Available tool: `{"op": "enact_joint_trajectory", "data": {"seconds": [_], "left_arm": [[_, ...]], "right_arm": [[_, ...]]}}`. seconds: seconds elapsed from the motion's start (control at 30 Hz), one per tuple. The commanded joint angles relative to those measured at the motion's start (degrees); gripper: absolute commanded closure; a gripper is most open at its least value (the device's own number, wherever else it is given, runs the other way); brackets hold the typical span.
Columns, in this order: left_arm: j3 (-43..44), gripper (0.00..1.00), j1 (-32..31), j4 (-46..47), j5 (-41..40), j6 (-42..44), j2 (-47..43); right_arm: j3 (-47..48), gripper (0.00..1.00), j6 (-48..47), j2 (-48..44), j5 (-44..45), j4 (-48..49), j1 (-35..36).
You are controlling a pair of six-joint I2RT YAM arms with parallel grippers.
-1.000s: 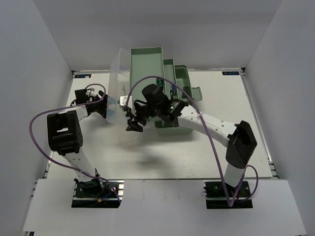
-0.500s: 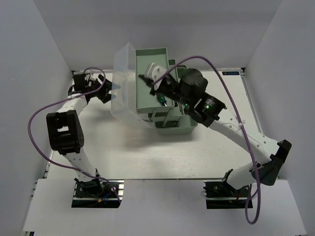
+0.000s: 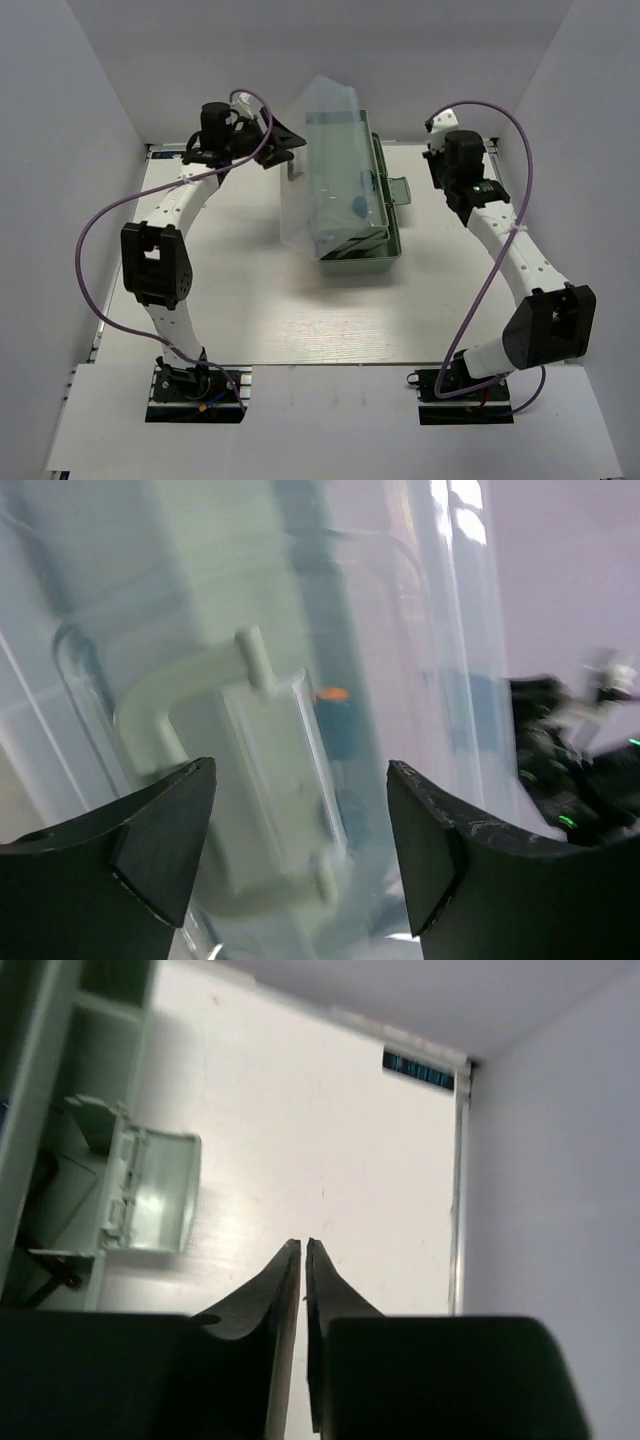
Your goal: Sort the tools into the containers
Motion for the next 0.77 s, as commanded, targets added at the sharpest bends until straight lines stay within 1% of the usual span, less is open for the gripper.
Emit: {"op": "enact_joint_trajectory", "data": {"seconds": [0.0,0.03,0.07,0.1,0.13,0.17,0.2,0.23,0.27,0.33,0.37,0.4,0.43,0.47,0.5,0.53,0.57,0.6,0.63,0.73], "left_arm": [[2.59,0.20,-2.78,-0.94,1.34,-0.46,0.93],[3.47,0.20,-2.78,-1.90,0.73,0.23,0.93],[5.74,0.20,-2.78,-3.21,-1.80,2.15,0.32],[6.80,0.20,-2.78,-7.49,-4.70,3.91,-1.60],[7.60,0.19,-2.78,-9.53,-8.38,5.76,-3.18],[8.13,0.17,-2.78,-11.38,-15.73,7.17,-5.03],[8.13,0.17,-1.48,-13.57,-19.19,8.84,-6.96],[7.18,0.16,-1.46,-13.60,-22.53,9.46,-11.59],[5.17,0.13,-0.94,-13.60,-28.75,10.25,-14.25],[3.40,0.11,-0.94,-13.60,-34.66,14.73,-18.74],[0.86,0.11,-0.94,-13.60,-35.57,16.05,-22.50],[-0.81,0.09,-0.41,-13.60,-36.27,18.15,-24.28],[-2.75,0.08,-0.41,-14.20,-36.28,19.13,-25.86],[-7.20,0.08,-0.41,-14.21,-36.80,20.18,-27.27],[-9.77,0.06,-0.41,-15.08,-36.81,21.93,-29.63],[-14.76,0.05,-0.41,-15.09,-36.81,22.47,-30.70],[-17.33,0.05,-0.41,-15.61,-36.11,23.08,-31.75],[-19.79,0.02,-0.41,-15.62,-36.10,23.87,-32.90],[-24.43,0.01,-0.41,-14.92,-36.10,24.58,-35.52],[-29.65,0.01,-0.41,-12.99,-37.42,27.12,-39.84]], "right_arm": [[-3.42,0.85,4.38,-3.48,-3.22,-1.99,-2.23],[-4.13,0.82,4.64,-3.83,-4.80,-2.69,-2.93],[-4.92,0.70,4.73,-4.27,-6.03,-3.05,-3.81],[-5.88,0.64,4.91,-4.27,-7.79,-3.66,-4.77],[-6.15,0.59,4.82,-4.36,-8.59,-3.93,-5.13],[-6.33,0.47,4.91,-4.54,-12.34,-4.54,-6.00],[-6.24,0.43,5.00,-4.63,-13.33,-5.41,-6.36],[-6.33,0.39,5.17,-4.54,-14.30,-6.55,-6.54],[-6.07,0.29,5.17,-4.45,-17.27,-7.09,-6.89],[-5.54,0.19,5.52,-4.19,-21.15,-8.67,-7.77],[-5.28,0.15,5.61,-4.10,-23.69,-9.89,-7.86],[-4.32,0.10,6.13,-2.97,-23.80,-11.99,-7.77],[-3.18,0.10,6.75,-2.52,-23.97,-13.06,-7.77],[-2.65,0.10,8.58,-1.91,-23.02,-13.68,-7.94],[-1.16,0.10,10.43,-0.86,-20.57,-16.82,-7.60],[-0.71,0.10,11.58,-0.41,-18.72,-18.24,-7.42],[-0.36,0.10,12.11,-0.06,-18.70,-18.25,-7.42],[0.08,0.10,12.73,-0.14,-18.09,-19.73,-7.42],[-0.52,0.10,13.60,-0.41,-18.00,-20.10,-7.85],[-3.06,0.10,13.96,-3.73,-16.15,-20.72,-7.77]]}}
